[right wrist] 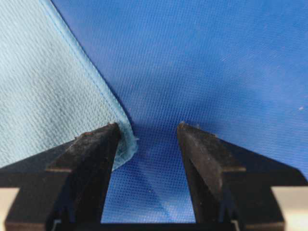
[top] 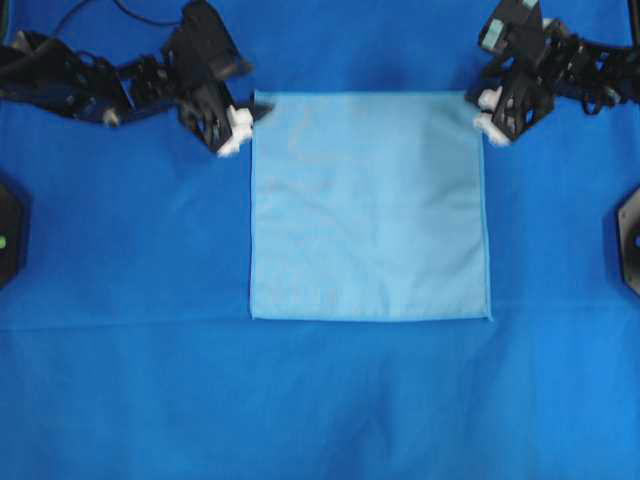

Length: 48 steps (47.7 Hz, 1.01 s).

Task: Fold the light blue towel.
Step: 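Move both grippers to the towel's top corners and pinch them, then pull the top corners down toward the bottom edge with both grippers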

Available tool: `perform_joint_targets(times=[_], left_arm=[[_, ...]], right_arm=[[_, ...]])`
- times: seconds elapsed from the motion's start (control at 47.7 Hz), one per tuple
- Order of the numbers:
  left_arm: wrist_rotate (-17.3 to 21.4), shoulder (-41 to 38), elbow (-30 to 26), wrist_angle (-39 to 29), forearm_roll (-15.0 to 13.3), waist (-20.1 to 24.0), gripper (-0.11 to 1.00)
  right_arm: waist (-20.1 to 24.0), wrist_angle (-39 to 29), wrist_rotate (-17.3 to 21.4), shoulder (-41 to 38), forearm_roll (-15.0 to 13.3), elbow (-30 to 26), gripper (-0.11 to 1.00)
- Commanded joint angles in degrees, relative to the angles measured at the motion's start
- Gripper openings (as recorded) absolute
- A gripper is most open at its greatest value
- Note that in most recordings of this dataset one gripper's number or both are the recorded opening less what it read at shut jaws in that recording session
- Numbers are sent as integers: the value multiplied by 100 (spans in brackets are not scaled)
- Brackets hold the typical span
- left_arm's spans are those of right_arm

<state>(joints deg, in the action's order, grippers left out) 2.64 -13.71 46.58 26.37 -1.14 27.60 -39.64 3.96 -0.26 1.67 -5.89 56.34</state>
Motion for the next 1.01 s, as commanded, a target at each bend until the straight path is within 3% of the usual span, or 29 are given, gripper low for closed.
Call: perform_joint_targets(times=[0.0, 0.126, 0.168, 0.335, 0.44, 0.712, 0.984], left_arm=[[18, 26, -105, 44, 0, -18, 79], [18, 26, -114, -158, 0, -18, 73], [35, 18, -141, -264, 0, -26, 68], [308, 0, -237, -606, 9, -62, 22], [369, -18, -308, -668, 9, -97, 2], [483, 123, -369, -896, 9, -114, 2], [510, 738, -396, -1354, 0, -114, 2]], right_arm=[[-26, 44, -9, 0, -9, -70, 56], [-26, 35, -9, 0, -9, -62, 52], [-26, 26, -9, 0, -9, -62, 46], [-26, 0, -18, 0, -9, -62, 3], [-26, 0, -18, 0, -9, -62, 1], [-26, -18, -9, 79, -9, -114, 1], [-26, -404, -9, 879, -9, -149, 1]])
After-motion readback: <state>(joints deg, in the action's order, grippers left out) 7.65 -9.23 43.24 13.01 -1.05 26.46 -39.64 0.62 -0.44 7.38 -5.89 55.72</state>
